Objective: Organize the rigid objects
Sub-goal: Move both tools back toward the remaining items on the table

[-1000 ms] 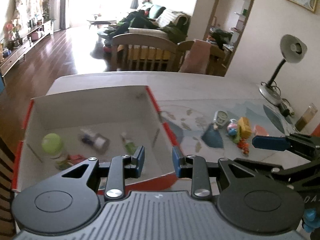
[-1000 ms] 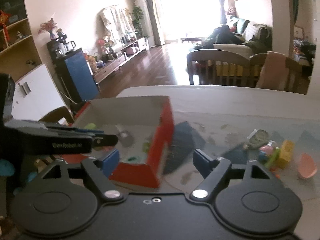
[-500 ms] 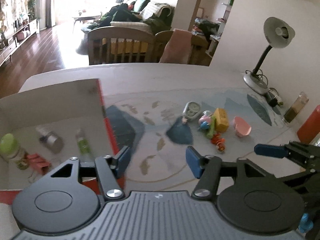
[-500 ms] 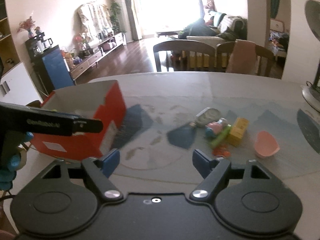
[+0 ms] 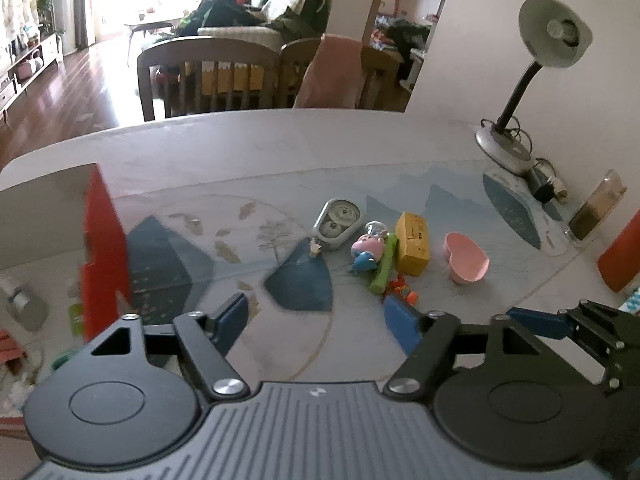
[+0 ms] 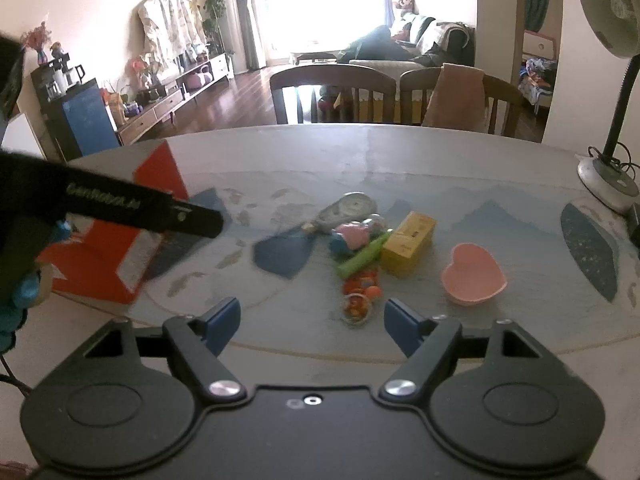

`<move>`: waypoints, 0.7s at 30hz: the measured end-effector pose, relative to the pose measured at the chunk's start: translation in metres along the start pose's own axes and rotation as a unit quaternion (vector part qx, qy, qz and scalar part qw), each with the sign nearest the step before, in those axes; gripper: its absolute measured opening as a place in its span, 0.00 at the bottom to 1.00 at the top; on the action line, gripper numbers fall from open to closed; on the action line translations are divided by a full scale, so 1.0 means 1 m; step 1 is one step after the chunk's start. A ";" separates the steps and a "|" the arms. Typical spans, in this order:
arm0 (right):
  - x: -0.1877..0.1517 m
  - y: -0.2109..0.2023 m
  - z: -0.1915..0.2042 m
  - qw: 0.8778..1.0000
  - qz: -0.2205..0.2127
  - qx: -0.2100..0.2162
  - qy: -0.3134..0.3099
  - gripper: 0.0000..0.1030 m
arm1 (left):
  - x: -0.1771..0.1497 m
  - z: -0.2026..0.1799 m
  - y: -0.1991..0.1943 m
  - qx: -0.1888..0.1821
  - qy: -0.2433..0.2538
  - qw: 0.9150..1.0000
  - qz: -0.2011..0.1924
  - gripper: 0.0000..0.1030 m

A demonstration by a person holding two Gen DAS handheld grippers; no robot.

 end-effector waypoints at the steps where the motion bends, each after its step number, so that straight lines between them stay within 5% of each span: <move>1: -0.001 0.004 -0.003 1.000 0.000 -0.003 -0.001 0.77 | 0.002 -0.001 0.007 0.001 -0.001 1.000 0.004 0.80; 21: -0.008 0.067 -0.018 0.999 0.031 0.012 -0.033 0.71 | 0.025 -0.021 0.108 -0.020 0.015 0.999 0.049 0.85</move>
Point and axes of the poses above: each gripper's, at about its wrist camera, not at the fingertips, and y roughly the way its jaws point, z to its left, x to its top, the point moved 9 cm from there along y, roughly the way its jaws point, and after that the axes turned 10 degrees about -x, right-handed, at the moved point
